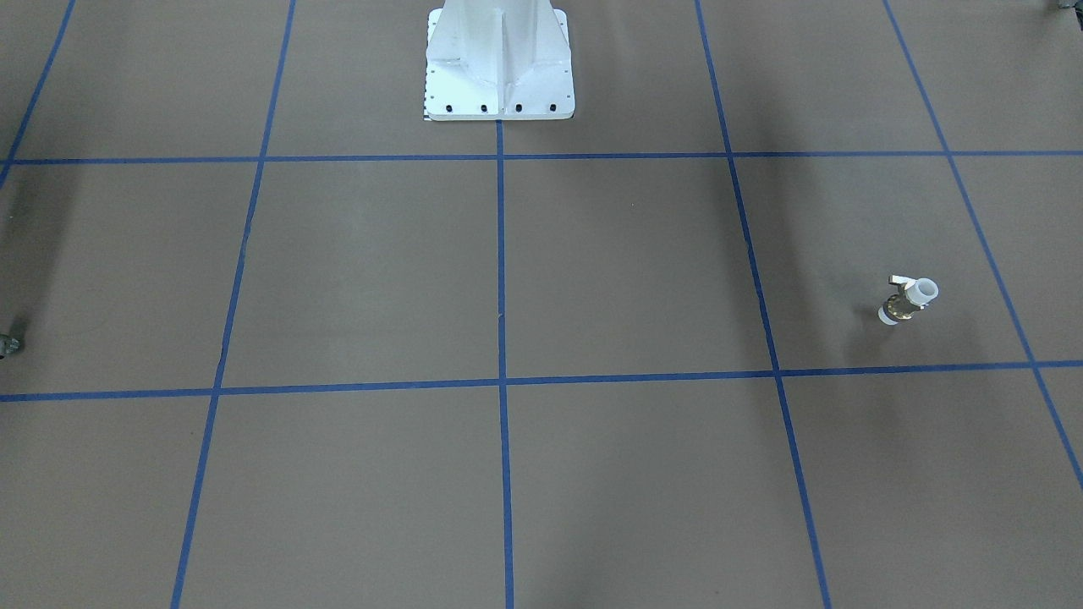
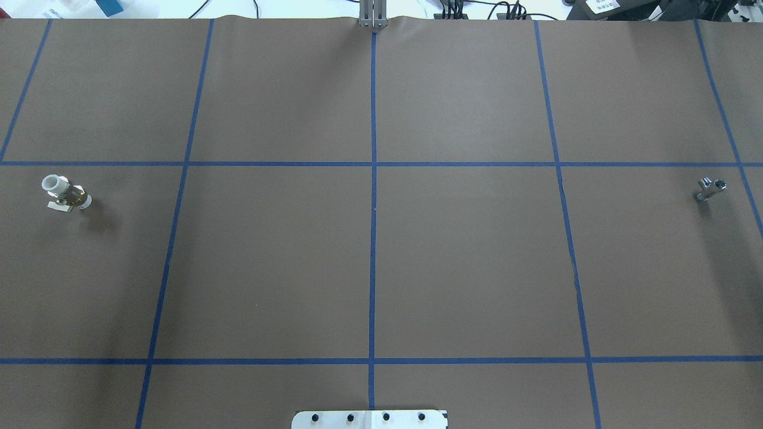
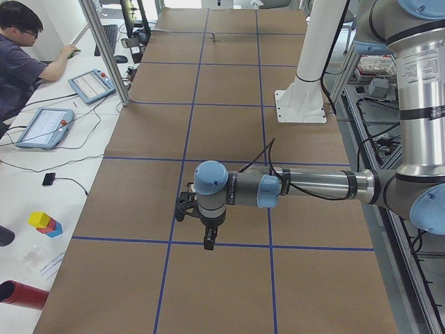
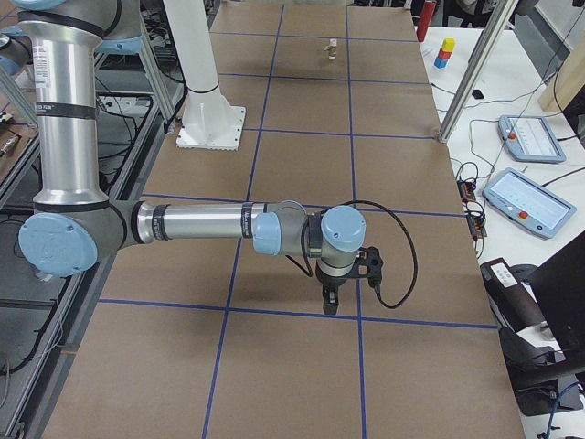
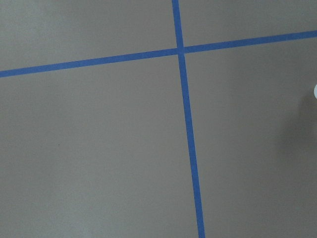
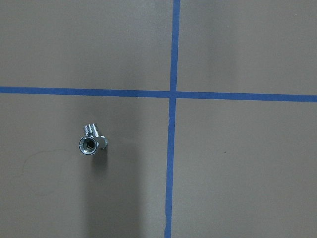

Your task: Assemble PPR valve and pipe with both arms

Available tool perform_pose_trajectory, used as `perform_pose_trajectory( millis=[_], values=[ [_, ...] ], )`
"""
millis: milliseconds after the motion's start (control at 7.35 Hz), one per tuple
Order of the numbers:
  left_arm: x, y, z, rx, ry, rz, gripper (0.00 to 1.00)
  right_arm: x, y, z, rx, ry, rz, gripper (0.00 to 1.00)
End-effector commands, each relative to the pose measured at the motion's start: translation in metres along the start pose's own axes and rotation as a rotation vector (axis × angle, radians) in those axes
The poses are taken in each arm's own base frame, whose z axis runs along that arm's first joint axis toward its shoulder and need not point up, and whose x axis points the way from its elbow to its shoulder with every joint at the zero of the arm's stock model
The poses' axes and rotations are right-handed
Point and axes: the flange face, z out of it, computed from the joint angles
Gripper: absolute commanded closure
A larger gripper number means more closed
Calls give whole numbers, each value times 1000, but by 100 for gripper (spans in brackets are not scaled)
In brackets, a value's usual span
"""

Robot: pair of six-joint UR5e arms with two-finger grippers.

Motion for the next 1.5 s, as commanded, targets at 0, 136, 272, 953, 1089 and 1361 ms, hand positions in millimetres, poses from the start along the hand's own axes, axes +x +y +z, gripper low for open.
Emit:
perform_pose_trajectory(
  millis=[0, 136, 272, 953, 1089, 1361],
  values=[
    [0, 0, 0, 1, 0, 1, 0, 1, 1, 1, -2, 2, 2, 1],
    [0, 0, 0, 1, 0, 1, 0, 1, 2, 1, -2, 1, 2, 1],
    [0, 0, 0, 1, 0, 1, 0, 1, 2, 1, -1, 1, 1, 1],
    [13, -15, -9, 26, 8, 24, 0, 2, 7, 3, -3, -7, 3, 1],
    [17, -19, -14, 41, 8, 40, 0, 2, 7, 3, -3, -7, 1, 1],
    [28, -29, -26, 68, 15, 69, 0, -2, 3, -1, 7, -8, -8, 1]
  ],
)
